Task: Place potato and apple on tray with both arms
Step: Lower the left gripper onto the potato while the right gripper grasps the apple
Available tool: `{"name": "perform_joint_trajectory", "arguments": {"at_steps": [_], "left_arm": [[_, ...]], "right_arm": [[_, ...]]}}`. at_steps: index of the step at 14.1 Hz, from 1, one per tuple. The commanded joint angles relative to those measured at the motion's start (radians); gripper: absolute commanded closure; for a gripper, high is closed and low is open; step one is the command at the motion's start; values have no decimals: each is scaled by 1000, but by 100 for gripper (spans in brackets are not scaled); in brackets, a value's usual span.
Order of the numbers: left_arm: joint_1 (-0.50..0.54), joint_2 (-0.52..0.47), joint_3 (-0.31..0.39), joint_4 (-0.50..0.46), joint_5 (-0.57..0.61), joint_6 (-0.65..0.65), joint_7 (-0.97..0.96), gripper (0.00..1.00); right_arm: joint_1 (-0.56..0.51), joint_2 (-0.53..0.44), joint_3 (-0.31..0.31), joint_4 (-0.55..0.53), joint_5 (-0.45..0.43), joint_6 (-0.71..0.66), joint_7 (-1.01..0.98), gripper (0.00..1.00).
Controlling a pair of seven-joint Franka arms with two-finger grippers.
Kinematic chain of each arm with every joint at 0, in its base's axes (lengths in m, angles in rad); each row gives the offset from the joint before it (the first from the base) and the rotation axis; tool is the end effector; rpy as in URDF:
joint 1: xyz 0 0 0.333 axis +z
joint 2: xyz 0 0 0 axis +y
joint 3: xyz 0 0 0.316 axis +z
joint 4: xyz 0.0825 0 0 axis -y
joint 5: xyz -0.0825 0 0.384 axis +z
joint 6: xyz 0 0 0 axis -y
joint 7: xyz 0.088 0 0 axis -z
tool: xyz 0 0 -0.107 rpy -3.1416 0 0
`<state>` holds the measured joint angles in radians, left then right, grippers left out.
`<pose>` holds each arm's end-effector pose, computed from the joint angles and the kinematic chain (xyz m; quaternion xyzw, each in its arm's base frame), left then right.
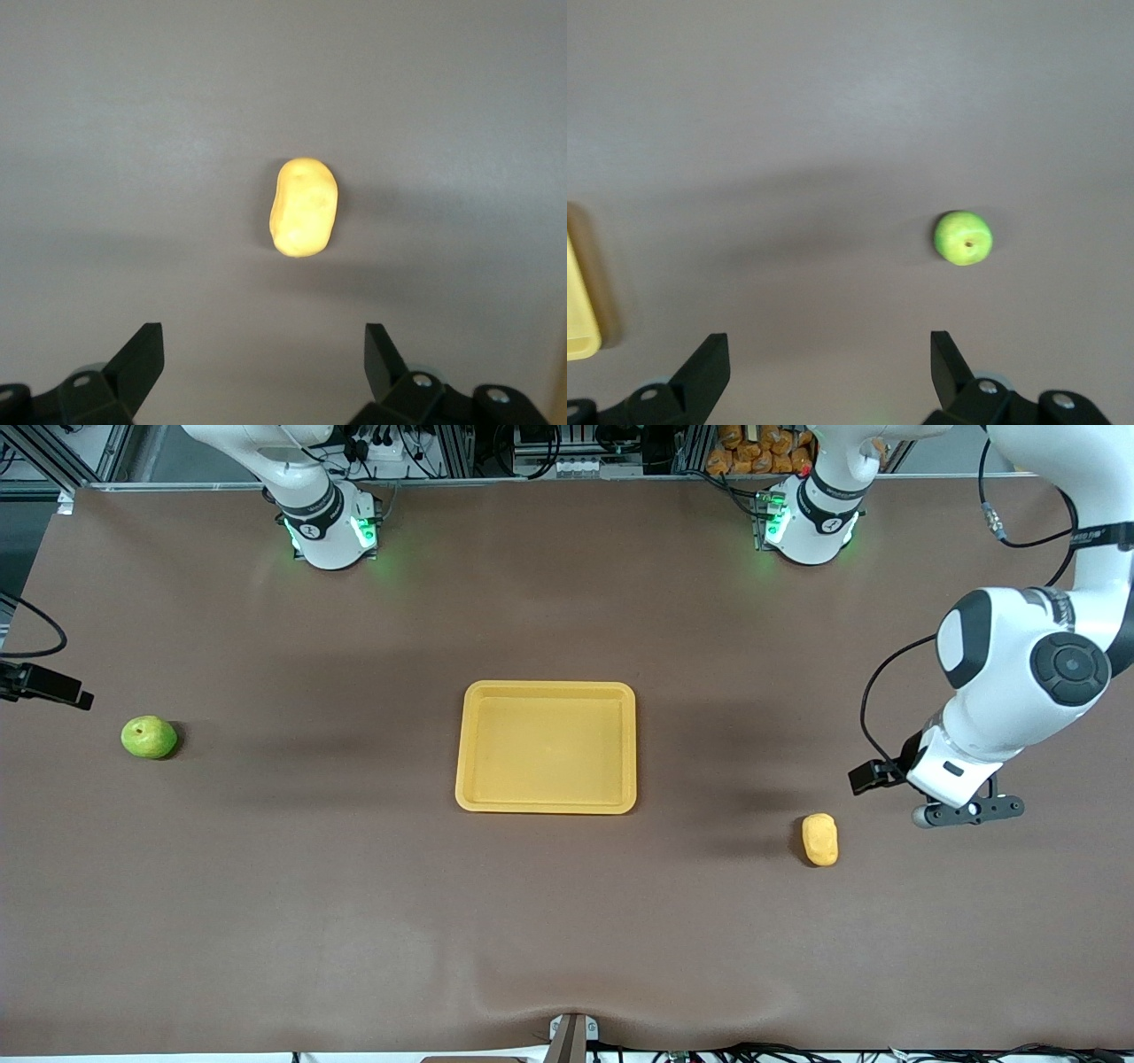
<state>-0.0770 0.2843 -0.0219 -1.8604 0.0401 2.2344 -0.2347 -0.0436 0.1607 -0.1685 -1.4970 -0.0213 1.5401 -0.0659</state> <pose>0.6294 -0.0604 0.3753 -0.9973 -0.0567 -0.0465 0.0056 0.5838 -0.1204 0.5653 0.9954 -0.0723 -0.0604 0.0159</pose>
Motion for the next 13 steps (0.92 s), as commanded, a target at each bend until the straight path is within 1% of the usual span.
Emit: {"name": "perform_joint_trajectory", "arguments": {"at_steps": [1, 4, 7, 10, 13], "left_arm": [[-4, 54, 3, 0, 24, 77, -27, 0], [-7, 116, 2, 27, 52, 94, -78, 0], [-20, 191, 2, 76, 55, 94, -162, 0], [-44, 283, 3, 167, 55, 94, -261, 0], [-52, 347, 3, 225, 57, 94, -287, 0]], "right_arm": [[-10, 63, 9, 15, -64, 0, -12, 0], [-25, 97, 9, 11, -85, 2, -44, 0], [-80, 152, 9, 8, -81, 8, -51, 0], [-114, 192, 9, 8, -80, 15, -90, 0], [-150, 211, 9, -26, -72, 29, -117, 0]]}}
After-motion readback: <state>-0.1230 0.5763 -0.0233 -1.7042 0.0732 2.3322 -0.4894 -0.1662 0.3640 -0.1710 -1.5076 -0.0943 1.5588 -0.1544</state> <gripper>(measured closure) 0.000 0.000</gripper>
